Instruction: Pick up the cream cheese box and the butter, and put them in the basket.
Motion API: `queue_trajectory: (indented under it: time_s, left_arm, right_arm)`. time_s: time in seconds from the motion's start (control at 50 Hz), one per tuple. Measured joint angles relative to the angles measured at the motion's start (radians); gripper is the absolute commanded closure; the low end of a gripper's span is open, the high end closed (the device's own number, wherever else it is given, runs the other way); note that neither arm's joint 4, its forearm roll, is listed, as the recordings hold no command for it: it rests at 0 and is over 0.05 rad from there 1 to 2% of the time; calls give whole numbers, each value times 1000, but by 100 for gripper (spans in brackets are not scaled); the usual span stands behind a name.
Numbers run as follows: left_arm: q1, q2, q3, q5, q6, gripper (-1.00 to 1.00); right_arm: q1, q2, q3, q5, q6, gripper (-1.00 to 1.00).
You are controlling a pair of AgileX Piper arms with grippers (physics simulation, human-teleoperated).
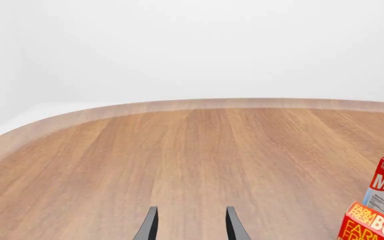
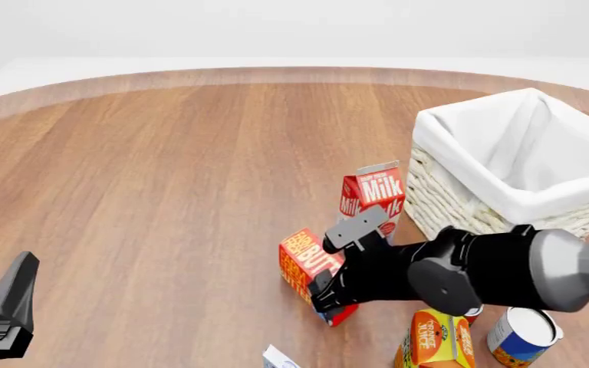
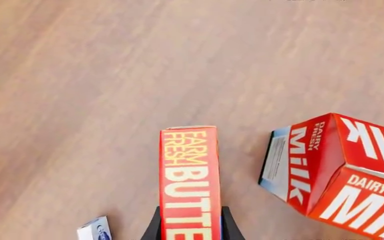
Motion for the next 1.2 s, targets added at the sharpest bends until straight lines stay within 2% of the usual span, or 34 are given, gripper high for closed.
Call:
queue_trajectory:
  time_s: [1.2]
  left_arm:
    - [0,0,0,0,0,-100]
  right_arm:
    - [85,-275,-165,225,-68,100]
